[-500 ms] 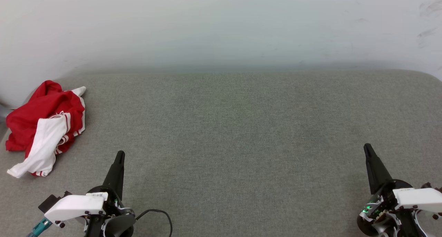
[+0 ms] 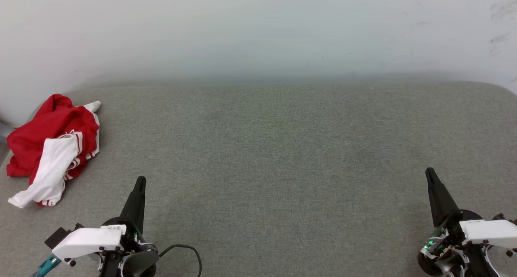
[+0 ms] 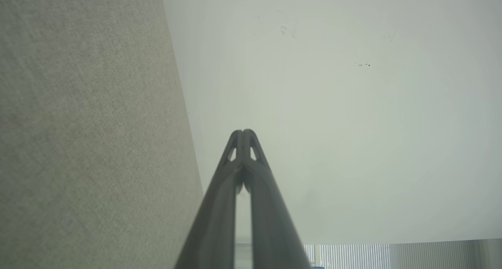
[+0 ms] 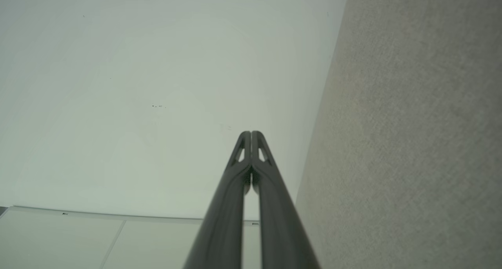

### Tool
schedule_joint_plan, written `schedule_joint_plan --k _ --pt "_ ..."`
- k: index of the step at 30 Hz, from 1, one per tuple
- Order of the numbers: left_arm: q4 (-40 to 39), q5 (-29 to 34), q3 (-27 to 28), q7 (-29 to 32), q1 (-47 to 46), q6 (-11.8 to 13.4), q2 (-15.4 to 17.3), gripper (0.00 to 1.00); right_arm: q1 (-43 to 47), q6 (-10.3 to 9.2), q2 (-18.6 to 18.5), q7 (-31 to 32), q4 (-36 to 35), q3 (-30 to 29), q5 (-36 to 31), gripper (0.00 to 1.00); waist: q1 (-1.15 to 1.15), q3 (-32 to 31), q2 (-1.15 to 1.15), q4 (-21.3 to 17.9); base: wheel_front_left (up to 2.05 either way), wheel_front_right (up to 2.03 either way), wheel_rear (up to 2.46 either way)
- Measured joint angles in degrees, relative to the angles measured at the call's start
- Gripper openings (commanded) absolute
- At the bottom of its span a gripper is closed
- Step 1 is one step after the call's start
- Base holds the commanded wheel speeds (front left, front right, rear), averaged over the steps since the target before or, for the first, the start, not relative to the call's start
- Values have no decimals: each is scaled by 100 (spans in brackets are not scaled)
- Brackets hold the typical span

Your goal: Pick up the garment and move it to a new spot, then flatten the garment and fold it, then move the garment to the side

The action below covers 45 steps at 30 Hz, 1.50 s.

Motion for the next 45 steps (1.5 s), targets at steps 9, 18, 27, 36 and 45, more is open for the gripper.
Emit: schedule_joint_plan --k 9,18,27,36,45 --pt "0 0 1 0 0 0 0 0 0 0 0 0 0 0 0 0 0 0 0 0 0 0 0" --pt "0 0 -2 0 0 0 0 0 0 0 0 0 0 0 0 0 0 0 0 0 0 0 0" --pt "216 2 -41 -37 228 3 -18 100 236 -1 3 -42 222 5 -22 100 0 1 0 0 0 0 0" --pt "74 453 -26 -292 231 3 -20 100 250 -1 4 -291 152 -42 -545 100 0 9 0 2 0 0 0" --pt "-297 1485 -24 -528 231 208 -19 100 263 -1 7 -516 -145 -180 -1404 100 0 23 0 2 0 0 0"
